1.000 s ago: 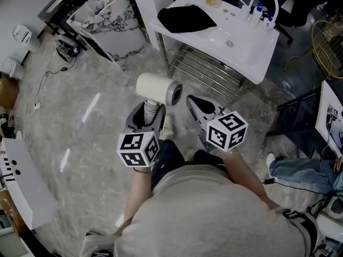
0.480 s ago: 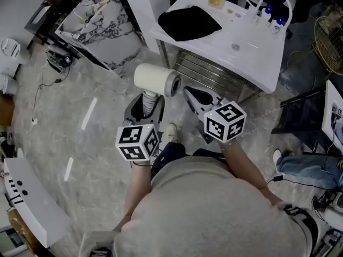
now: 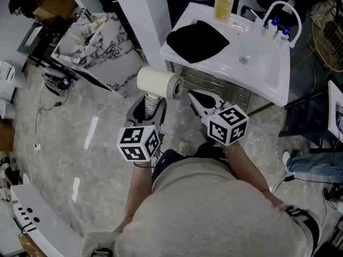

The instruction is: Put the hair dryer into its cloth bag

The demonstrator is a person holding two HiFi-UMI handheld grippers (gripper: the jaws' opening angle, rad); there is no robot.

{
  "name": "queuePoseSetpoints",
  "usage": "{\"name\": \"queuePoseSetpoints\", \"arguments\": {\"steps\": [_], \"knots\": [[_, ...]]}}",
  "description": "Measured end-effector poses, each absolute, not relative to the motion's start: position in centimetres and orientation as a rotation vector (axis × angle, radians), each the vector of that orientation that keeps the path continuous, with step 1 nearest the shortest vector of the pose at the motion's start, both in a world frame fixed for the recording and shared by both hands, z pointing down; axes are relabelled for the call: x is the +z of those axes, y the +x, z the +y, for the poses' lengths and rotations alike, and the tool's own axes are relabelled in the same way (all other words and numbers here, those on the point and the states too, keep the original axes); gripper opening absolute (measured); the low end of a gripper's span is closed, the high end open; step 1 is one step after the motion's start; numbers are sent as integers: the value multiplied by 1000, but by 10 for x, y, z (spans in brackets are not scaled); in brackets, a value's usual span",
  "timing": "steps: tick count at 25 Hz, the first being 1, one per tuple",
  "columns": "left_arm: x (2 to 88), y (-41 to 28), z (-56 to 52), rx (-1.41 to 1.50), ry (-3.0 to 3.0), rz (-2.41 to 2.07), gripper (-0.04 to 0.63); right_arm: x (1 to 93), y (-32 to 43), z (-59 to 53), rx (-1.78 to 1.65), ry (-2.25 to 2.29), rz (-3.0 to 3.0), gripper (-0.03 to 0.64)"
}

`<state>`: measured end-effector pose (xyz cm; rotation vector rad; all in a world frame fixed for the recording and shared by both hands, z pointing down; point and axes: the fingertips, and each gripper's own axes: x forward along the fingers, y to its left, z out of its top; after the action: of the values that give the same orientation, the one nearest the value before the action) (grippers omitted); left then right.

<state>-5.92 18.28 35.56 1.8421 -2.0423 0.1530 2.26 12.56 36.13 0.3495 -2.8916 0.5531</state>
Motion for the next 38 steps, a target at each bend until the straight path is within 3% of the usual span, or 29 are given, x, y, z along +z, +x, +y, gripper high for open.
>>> {"name": "queuePoseSetpoints", "arguments": {"steps": [21,38], "knots": [[394,-122,134,177,1833,-1912,230,389,-37,68,594,437,-2796,-2],[414,-203,-11,250,1769,-1928,230,409,-115,-100,566,408,-2754,-2]]}}
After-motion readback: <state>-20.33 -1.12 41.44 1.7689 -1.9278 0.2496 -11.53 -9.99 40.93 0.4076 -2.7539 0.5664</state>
